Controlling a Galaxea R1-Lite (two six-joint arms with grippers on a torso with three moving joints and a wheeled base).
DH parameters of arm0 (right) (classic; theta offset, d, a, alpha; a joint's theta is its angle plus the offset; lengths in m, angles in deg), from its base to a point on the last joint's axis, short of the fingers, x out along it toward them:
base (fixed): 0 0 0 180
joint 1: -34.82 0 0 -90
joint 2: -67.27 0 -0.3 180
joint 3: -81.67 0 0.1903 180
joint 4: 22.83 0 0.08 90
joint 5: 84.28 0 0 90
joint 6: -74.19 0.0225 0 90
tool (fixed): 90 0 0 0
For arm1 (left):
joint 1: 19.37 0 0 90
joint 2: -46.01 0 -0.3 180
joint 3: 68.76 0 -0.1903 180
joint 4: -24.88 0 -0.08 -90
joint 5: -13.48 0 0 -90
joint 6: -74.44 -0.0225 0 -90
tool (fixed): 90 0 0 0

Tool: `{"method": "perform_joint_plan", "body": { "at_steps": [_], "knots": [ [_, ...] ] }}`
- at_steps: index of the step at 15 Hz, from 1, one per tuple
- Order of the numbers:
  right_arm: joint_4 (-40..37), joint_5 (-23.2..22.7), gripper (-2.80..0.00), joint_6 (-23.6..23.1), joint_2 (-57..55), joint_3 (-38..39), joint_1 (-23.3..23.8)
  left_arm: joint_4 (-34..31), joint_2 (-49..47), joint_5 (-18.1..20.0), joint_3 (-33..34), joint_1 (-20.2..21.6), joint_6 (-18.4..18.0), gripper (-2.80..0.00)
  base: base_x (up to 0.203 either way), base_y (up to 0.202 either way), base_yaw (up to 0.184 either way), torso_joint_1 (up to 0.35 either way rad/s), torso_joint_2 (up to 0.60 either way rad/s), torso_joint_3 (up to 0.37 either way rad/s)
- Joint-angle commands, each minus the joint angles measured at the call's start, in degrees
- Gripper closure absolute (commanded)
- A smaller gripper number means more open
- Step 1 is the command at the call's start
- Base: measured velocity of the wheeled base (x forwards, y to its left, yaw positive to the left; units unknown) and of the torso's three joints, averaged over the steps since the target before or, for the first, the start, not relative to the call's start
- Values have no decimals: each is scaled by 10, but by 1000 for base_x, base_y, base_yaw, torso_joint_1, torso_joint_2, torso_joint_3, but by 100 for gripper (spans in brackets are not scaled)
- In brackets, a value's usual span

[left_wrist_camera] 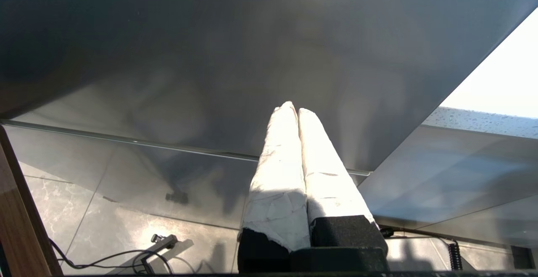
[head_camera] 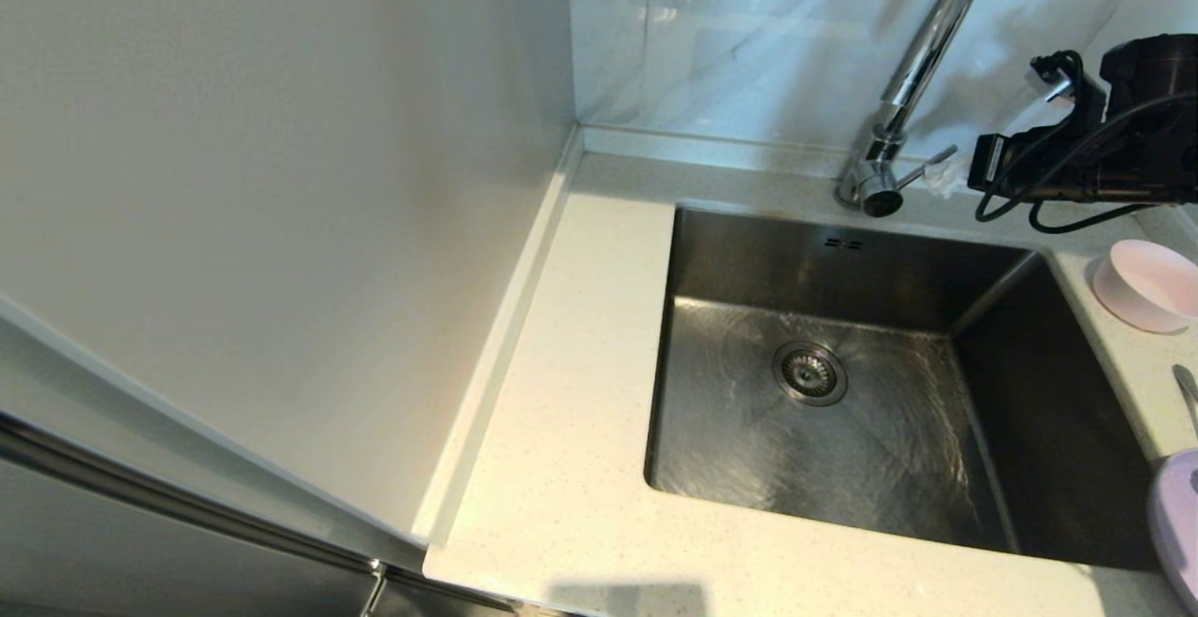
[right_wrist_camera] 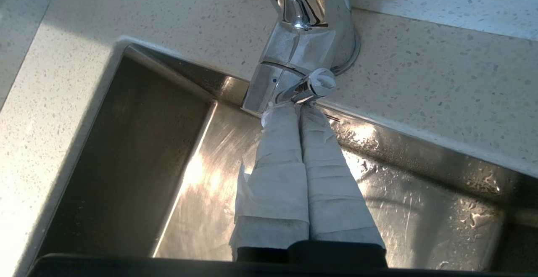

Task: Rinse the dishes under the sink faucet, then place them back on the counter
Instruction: Turn off the faucet

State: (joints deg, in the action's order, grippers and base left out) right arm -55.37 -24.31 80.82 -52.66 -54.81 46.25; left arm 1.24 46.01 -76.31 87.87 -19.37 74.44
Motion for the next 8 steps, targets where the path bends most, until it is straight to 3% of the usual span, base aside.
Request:
{"method": "perform_joint_plan", "body": {
  "at_steps": [1,8],
  "knots": [
    [-1,-2,0,5,4,0,0,0,0,0,0,0,0,0,0,0,0,0,0,0],
    [-21,2,0,0,56,19,14,0,0,1,0,0,0,0,0,0,0,0,0,0]
  ]
}}
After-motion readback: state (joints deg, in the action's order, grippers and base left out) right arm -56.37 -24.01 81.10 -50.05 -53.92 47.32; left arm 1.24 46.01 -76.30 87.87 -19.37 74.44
